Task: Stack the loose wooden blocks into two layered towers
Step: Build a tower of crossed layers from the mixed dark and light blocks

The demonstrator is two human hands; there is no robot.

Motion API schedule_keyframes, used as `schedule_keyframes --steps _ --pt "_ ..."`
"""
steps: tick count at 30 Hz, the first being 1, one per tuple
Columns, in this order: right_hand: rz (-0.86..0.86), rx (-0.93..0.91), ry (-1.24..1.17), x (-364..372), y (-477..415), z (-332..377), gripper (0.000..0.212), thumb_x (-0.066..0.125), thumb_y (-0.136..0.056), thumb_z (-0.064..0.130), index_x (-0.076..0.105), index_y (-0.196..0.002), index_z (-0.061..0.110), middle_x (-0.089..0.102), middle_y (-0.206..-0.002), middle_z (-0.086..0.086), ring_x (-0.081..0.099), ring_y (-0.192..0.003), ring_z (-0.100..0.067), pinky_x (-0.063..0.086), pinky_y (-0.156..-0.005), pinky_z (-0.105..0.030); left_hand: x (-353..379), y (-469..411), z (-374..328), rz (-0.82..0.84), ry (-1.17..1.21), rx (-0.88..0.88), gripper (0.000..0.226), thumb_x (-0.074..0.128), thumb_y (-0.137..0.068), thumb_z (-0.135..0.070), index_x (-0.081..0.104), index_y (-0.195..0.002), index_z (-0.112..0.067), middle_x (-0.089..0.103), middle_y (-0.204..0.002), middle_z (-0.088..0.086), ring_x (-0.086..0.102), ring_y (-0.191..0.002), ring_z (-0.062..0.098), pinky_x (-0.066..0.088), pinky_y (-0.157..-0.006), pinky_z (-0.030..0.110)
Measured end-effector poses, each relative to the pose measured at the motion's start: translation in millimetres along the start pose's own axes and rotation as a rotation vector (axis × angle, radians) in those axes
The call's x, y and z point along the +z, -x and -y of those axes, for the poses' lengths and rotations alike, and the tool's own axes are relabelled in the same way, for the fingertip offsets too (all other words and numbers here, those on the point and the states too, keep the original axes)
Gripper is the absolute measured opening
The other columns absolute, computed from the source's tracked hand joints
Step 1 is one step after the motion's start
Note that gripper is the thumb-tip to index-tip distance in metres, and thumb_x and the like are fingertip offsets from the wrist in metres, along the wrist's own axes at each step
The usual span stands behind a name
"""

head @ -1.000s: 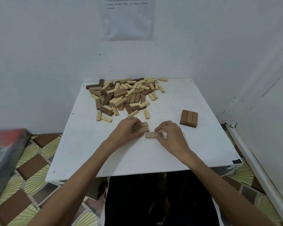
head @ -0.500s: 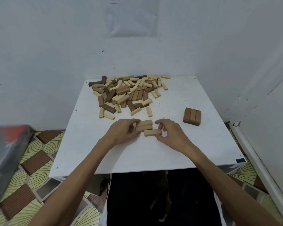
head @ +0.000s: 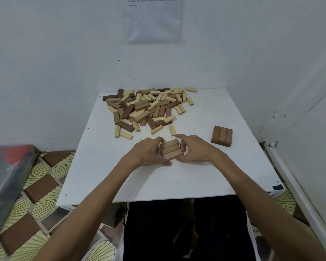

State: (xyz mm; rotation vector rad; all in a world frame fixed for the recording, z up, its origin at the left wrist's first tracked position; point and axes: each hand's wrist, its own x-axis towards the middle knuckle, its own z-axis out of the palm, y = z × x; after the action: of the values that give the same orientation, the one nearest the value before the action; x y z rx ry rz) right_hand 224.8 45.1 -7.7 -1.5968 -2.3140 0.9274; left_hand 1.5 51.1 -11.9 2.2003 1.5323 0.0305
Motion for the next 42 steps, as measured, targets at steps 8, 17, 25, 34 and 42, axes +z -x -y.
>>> schedule_keyframes --steps 8,17,25,34,42 --pt "0.061 0.017 0.023 -5 -8 -3 0.069 0.085 -0.078 0.038 0.051 -0.135 0.020 0.065 -0.098 0.007 0.055 -0.083 -0.004 0.039 -0.067 -0.023 -7 -3 0 0.018 0.108 0.029 0.067 0.086 -0.077 -0.042 0.053 -0.129 -0.016 0.060 -0.090 -0.007 0.056 -0.083 0.012 0.049 -0.075 0.031" --pt "0.080 0.016 0.032 -8 -10 0 0.079 0.086 -0.079 0.037 0.046 -0.144 0.015 0.067 -0.100 0.005 0.053 -0.084 -0.002 0.044 -0.074 -0.028 -16 -7 -3 0.047 0.024 0.032 0.063 0.087 -0.075 -0.044 0.057 -0.123 -0.016 0.060 -0.100 -0.001 0.057 -0.091 0.019 0.053 -0.082 0.037" --pt "0.121 0.013 0.044 -12 -12 0 0.078 0.087 -0.079 0.040 0.048 -0.143 0.018 0.069 -0.093 0.003 0.057 -0.085 -0.008 0.050 -0.083 -0.037 -18 -8 -7 0.103 -0.002 0.031 0.056 0.083 -0.081 -0.039 0.055 -0.122 -0.013 0.060 -0.108 0.003 0.058 -0.096 0.022 0.054 -0.087 0.042" --pt "0.107 0.044 0.010 -10 -14 -3 0.074 0.090 -0.075 0.038 0.052 -0.135 0.018 0.068 -0.093 0.005 0.057 -0.088 -0.006 0.051 -0.084 -0.037 -20 -7 -5 0.142 0.013 0.049 0.058 0.082 -0.083 -0.039 0.052 -0.127 -0.014 0.060 -0.107 0.002 0.058 -0.094 0.022 0.053 -0.088 0.044" --pt "0.102 0.038 -0.005 -10 -13 -3 0.071 0.091 -0.075 0.036 0.052 -0.132 0.017 0.068 -0.089 0.007 0.057 -0.084 -0.002 0.049 -0.080 -0.033 -22 -9 -9 0.167 -0.008 0.031 0.056 0.082 -0.084 -0.037 0.053 -0.126 -0.013 0.061 -0.106 0.003 0.058 -0.095 0.022 0.052 -0.083 0.039"
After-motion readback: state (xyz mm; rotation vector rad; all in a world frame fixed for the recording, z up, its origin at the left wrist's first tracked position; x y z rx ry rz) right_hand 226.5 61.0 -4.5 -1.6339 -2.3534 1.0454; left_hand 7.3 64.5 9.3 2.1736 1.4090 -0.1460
